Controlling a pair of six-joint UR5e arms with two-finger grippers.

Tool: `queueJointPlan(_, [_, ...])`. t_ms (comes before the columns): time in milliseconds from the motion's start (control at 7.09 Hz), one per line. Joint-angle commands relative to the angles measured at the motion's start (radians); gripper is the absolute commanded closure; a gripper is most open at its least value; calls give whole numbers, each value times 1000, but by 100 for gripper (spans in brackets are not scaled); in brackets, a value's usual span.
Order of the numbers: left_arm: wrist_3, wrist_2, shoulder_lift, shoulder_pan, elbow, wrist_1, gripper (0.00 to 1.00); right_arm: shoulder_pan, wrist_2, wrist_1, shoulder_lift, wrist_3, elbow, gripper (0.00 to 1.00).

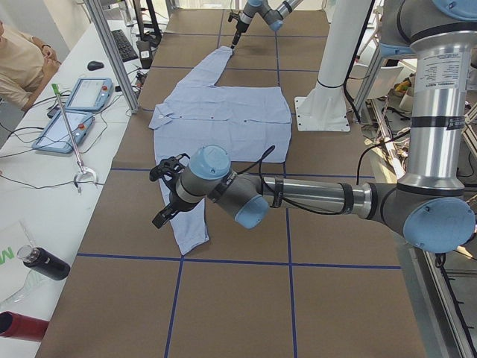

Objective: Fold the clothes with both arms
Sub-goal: 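Lower the right gripper to the sleeve cuff nearest it and grasp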

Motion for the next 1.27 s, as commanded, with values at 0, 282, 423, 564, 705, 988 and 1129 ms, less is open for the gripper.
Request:
queueJointPlan(0, [0, 0, 0, 0, -1, 0, 0, -20, -30, 0, 12, 7, -19, 31])
queueJointPlan(282, [0, 0, 0, 0, -1, 0, 0, -21, -35, 0, 16, -3, -33, 32])
queueJointPlan(423, [0, 0, 0, 0, -1, 0, 0, -23, -54, 0, 18, -6, -45, 32])
queueJointPlan(564, [0, 0, 0, 0, -1, 0, 0, -23, -55, 0, 18, -7, -47, 33])
queueJointPlan(705, [0, 0, 0, 0, -1, 0, 0, -21, -55, 0, 18, -7, -47, 40])
queueJointPlan(988, [0, 0, 0, 0, -1, 0, 0, -23, -53, 0, 18, -6, -46, 100])
queueJointPlan(1129, [0, 0, 0, 0, -1, 0, 0, -21, -53, 0, 18, -7, -39, 100])
